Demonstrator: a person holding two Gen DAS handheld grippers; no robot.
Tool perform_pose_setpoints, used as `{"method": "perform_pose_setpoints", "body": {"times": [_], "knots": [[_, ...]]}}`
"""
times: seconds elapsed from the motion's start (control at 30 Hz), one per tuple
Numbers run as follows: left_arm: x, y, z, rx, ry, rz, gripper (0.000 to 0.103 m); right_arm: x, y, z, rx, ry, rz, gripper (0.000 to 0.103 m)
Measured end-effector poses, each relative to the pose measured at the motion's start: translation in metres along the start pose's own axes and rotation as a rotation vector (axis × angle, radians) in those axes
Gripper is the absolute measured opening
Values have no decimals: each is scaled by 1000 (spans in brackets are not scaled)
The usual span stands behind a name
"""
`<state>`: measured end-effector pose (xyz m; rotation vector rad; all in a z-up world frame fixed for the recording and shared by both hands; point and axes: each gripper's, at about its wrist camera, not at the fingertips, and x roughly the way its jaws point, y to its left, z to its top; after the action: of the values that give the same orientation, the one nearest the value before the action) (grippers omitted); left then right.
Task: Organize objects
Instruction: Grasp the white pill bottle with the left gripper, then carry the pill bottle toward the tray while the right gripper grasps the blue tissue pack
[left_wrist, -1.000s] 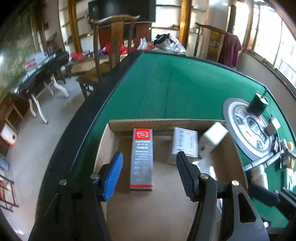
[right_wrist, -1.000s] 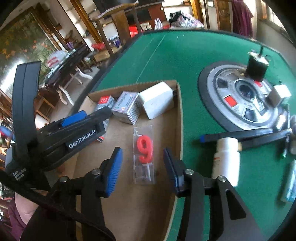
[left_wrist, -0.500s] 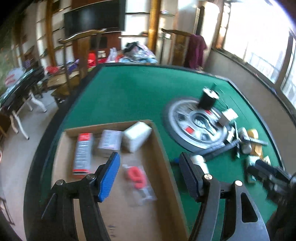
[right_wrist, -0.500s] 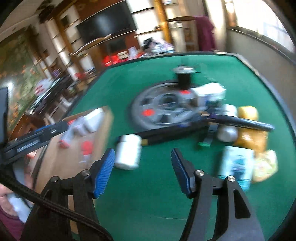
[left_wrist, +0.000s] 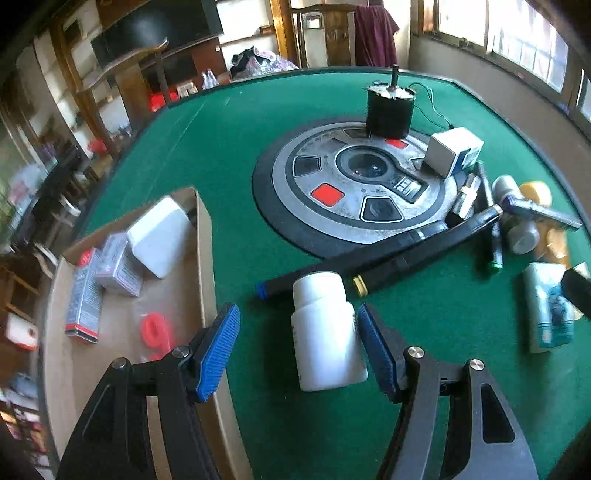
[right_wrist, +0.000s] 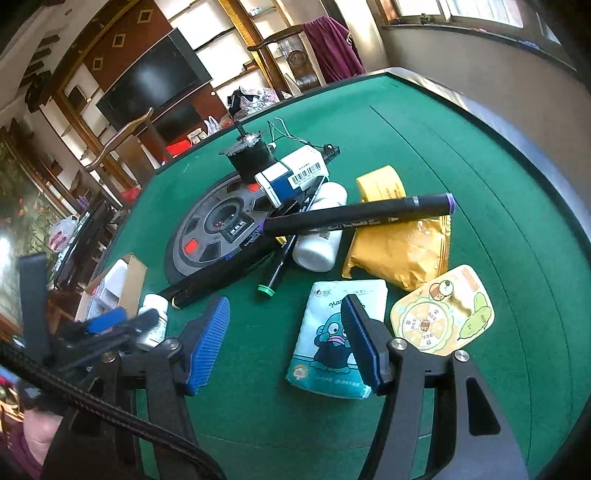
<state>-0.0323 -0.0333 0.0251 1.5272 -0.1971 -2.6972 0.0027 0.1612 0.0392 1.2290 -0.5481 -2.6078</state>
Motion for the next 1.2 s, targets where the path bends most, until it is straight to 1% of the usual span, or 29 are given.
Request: {"method": "perform_pose_setpoints", "body": {"times": [0.07,0.13,0.2,0.23,0.27,0.3,0.47,0.6,0.73,0.8,0.87,0.93,1.03,1.07,1.13,1.2], "knots": [[4,-3,1,-7,14,-18,60,3,-4,0,11,4,12,61],[9,-8,0,4,28,-19,60,4,-7,0,22,5,18,61],[7,-11,0,17,14,-27,58,1,-12,0,39,-1,24,61],[7,-12,-1,23,18,-49,53,1,-14,1,45,-3,24,61],[6,-12,-1,23,14,-68,33,-1,-18,2,58,-10,22,61],[5,-13,-2,29,11,-81,31,-3,-21,3,68,-15,20,61],[-2,-7,-8,-16,7,-166,31,-10,-42,8,125,-26,5,62],[-24,0,-18,-59,-21,-253,31,-14,-57,6,152,-17,-19,62],[-51,7,-35,-96,-54,-358,31,-16,-53,2,133,0,-17,62],[-61,12,-44,-106,-74,-383,31,-15,-48,0,132,15,15,62],[-72,17,-52,-112,-102,-386,31,-11,-44,0,133,38,28,62],[-82,23,-58,-113,-131,-376,31,-4,-37,1,112,50,9,62],[-89,30,-63,-127,-151,-374,31,6,-17,3,28,64,-84,62],[-91,32,-64,-132,-154,-377,31,9,-13,4,10,71,-101,62],[-92,37,-68,-149,-158,-386,31,21,-2,2,-44,101,-180,62],[-92,40,-70,-158,-157,-391,31,32,4,-2,-79,123,-238,62]]}}
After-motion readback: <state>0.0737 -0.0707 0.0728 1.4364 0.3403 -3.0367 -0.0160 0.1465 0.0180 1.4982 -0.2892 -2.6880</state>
